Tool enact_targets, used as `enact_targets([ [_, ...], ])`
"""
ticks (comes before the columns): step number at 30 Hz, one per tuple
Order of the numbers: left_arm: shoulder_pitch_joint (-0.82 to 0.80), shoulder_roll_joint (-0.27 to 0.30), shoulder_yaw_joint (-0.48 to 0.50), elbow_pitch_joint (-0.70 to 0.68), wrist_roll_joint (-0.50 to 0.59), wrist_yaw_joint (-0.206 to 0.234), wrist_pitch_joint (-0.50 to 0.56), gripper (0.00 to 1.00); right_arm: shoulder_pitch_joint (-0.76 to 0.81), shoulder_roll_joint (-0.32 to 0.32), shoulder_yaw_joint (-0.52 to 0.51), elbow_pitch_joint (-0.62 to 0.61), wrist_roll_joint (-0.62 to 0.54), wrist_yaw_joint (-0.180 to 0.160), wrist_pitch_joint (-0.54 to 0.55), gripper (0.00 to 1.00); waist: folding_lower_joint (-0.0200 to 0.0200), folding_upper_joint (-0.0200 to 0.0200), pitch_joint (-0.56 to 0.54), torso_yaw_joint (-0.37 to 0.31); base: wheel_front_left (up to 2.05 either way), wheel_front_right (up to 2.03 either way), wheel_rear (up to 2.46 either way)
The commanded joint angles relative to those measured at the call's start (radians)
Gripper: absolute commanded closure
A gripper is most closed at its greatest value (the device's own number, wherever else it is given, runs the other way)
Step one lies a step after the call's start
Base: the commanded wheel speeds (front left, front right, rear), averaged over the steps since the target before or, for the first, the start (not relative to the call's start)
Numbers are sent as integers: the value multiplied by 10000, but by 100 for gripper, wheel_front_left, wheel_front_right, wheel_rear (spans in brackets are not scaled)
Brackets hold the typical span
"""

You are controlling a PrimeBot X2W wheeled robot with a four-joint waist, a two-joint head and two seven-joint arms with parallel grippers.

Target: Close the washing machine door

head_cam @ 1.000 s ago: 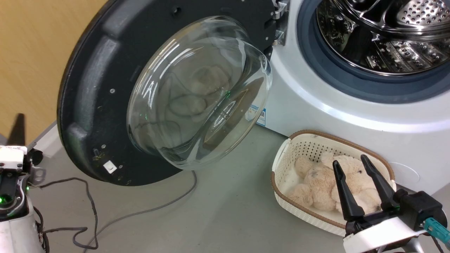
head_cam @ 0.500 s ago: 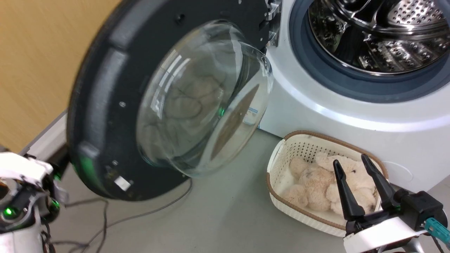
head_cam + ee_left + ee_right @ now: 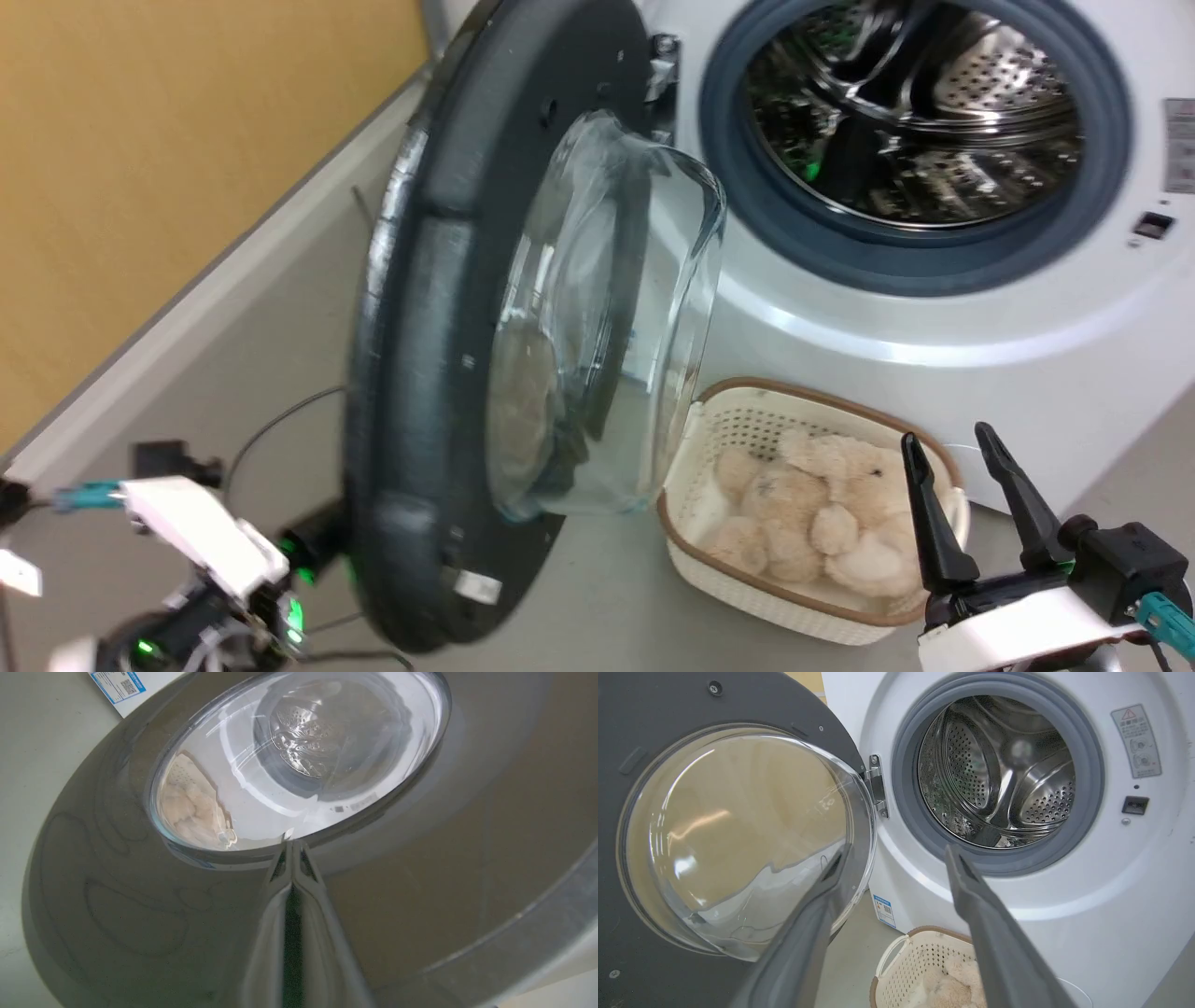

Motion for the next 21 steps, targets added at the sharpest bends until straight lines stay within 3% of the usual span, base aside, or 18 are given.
enact_targets([
  [1, 343, -186, -303, -337, -61, 74, 206, 100, 107, 61, -44, 31, 36, 8, -71, 0, 0, 0, -122, -324, 0, 0, 0],
  [10, 1324, -631, -1786, -1450, -479, 361, 229, 100, 101, 79, -39, -64, -55, 8, 34, 0, 0, 0, -18, -1695, 0, 0, 0],
  [21, 538, -683, -3650, -914, -999, 210, -1607, 100, -153, 5, 7, -319, -64, 8, 130, 0, 0, 0, 806, -4086, 0, 0, 0],
])
